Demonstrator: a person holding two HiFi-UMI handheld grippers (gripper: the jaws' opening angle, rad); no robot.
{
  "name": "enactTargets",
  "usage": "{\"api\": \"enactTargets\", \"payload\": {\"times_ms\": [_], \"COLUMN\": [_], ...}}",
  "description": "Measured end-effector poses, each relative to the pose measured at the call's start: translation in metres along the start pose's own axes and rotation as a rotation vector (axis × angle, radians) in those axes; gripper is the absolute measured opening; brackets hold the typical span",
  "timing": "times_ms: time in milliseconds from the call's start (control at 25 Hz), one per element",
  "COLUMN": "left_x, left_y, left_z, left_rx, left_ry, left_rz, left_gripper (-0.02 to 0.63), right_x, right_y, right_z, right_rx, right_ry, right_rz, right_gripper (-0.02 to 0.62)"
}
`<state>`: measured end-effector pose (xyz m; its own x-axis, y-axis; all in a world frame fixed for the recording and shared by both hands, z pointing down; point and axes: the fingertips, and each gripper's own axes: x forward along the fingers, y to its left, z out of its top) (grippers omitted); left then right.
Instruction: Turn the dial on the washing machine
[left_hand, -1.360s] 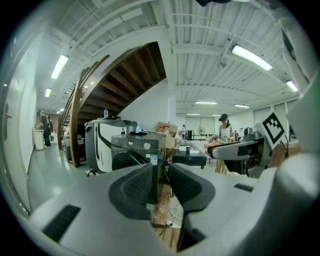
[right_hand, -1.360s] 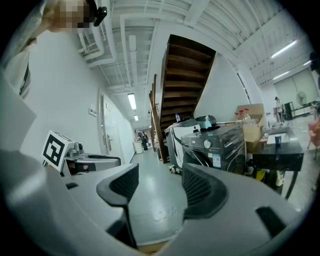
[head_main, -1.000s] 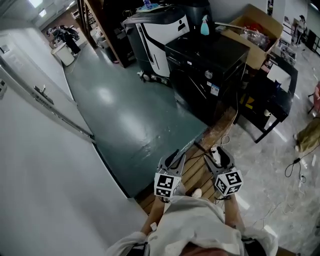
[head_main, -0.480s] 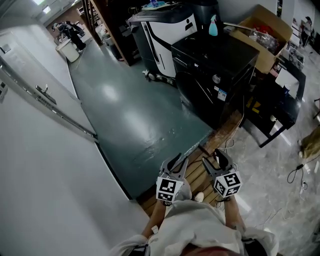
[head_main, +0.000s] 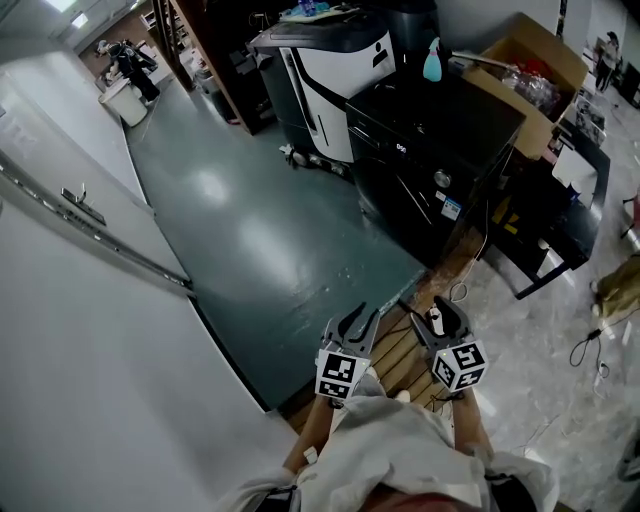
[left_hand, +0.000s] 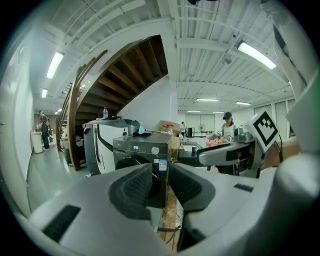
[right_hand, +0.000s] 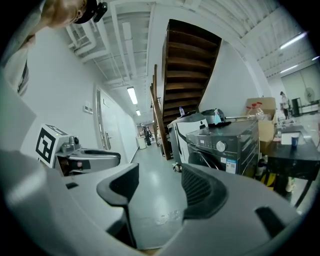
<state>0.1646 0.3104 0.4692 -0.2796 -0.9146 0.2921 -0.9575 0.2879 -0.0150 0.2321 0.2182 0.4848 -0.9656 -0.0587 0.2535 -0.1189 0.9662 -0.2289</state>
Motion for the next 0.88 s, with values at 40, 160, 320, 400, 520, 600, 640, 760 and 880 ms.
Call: {"api": "enactTargets", "payload": {"times_ms": [40,160,320,400,520,600,640,760,880], "left_x": [0.002,0.006,0.010,0.012,0.017,0.023,0.025,0.034,0.046], "left_y": [0.007,0.027,0.048,0.054,0.063,0.067,0.068,0.073,0.078], "left_z": [0.005,0.018,0.032,0.034,0.036,0.037,0.038,0.041,0.047], "left_rx": [-0.002,-0.010,-0.023,-0.027,-0.024,-0.022,-0.023,-0.019,-0.014], "left_ry": [-0.002,-0.008,-0.015,-0.016,-0.014,-0.011,-0.009,0.004,0.011], "left_rz": [-0.005,-0.016,-0.033,-0.047,-0.063,-0.067,-0.070,-0.081,-0.088], "left_gripper": [0.107,0.107,0.107,0.107,0.107,0.107,0.107,0.107,0.107], "right_x": [0.005,0.020,0.039,0.047,0.056,0.060,0.061,0.067,0.074], "right_y": [0.002,0.010,0.016,0.017,0.018,0.014,0.010,0.003,-0.006], "right_z": [0.005,0.017,0.032,0.037,0.045,0.048,0.048,0.051,0.058], "right_rx": [0.000,0.000,0.011,0.013,0.007,0.005,0.008,0.025,0.031], "right_ry": [0.005,0.025,0.044,0.045,0.039,0.039,0.041,0.044,0.042], "right_rz": [-0.002,-0.003,-0.013,-0.023,-0.038,-0.049,-0.054,-0.068,-0.078], "right_gripper": [0.266,0.261,0.251,0.250,0.250,0.250,0.250,0.247,0.244]}}
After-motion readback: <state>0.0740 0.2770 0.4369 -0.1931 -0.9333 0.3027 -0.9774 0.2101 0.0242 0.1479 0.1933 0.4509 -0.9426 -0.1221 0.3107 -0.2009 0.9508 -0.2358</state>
